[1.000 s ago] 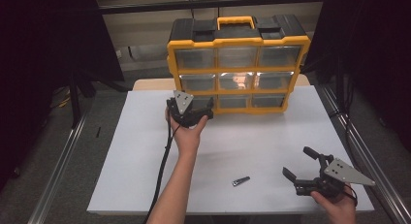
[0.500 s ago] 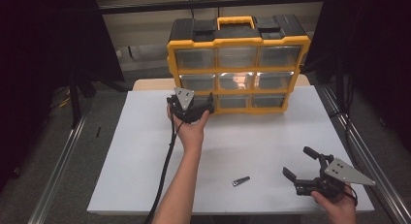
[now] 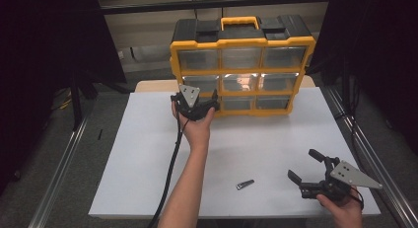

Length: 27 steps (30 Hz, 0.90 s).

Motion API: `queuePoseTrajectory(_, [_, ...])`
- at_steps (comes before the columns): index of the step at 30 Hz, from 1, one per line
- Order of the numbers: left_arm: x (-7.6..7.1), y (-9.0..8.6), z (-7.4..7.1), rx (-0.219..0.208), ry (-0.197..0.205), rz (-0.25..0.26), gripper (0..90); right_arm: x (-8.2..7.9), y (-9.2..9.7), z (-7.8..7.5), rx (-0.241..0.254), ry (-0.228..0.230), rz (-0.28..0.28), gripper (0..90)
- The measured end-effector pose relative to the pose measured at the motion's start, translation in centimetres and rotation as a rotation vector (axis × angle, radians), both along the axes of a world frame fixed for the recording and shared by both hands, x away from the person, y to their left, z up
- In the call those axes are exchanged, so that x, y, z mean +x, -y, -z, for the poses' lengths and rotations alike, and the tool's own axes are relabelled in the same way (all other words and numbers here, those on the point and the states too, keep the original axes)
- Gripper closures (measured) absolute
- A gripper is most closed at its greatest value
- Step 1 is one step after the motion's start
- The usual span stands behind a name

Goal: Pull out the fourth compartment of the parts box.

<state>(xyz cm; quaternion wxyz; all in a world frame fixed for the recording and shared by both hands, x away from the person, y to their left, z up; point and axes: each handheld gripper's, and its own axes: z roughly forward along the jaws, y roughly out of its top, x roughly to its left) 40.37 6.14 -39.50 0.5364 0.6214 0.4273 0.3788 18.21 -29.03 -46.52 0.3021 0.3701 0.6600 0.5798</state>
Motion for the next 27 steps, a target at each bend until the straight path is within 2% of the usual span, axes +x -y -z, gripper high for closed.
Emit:
queuePoseTrajectory(2, [0.1, 0.1, 0.0, -0.005, 0.0, -0.005, 2.5, 0.0, 0.0, 0.0, 0.0, 0.001, -0.002, 1.5])
queuePoseTrajectory(3, [0.2, 0.0, 0.0, 0.009, -0.007, -0.009, 2.5, 0.0, 0.0, 0.0, -0.001, 0.001, -0.002, 1.5])
queuePoseTrajectory(8, [0.4, 0.1, 0.0, 0.0, -0.011, -0.021, 2.7, 0.0, 0.1, 0.0, -0.006, 0.002, 0.0, 1.5])
queuePoseTrajectory(10, [0.6, 0.2, 0.0, -0.024, -0.012, -0.031, 2.9, 0.0, 0.1, 0.0, 0.0, 0.002, -0.001, 1.5])
queuePoseTrajectory(14, [0.9, 0.3, 0.0, -0.037, -0.014, -0.034, 2.9, 0.1, 0.1, 0.0, 0.0, 0.002, 0.0, 1.5])
queuePoseTrajectory(17, [1.0, 0.3, -0.3, -0.023, -0.012, -0.039, 3.0, 0.1, 0.1, 0.0, 0.001, 0.003, 0.0, 1.4])
queuePoseTrajectory(18, [1.0, 0.4, -0.3, -0.037, -0.007, -0.041, 2.9, 0.1, 0.1, 0.0, 0.003, 0.0, -0.003, 1.5])
queuePoseTrajectory(21, [1.1, 0.7, -0.7, -0.026, -0.005, -0.046, 3.2, 0.1, 0.1, 0.0, 0.0, 0.002, -0.003, 1.4])
queuePoseTrajectory(24, [1.2, 0.9, -0.8, -0.037, 0.0, -0.041, 3.5, 0.2, 0.2, 0.1, -0.001, 0.001, -0.002, 1.5])
queuePoseTrajectory(27, [1.3, 0.8, -0.9, -0.02, -0.01, -0.045, 3.6, 0.2, 0.2, 0.1, 0.002, 0.002, 0.0, 1.5])
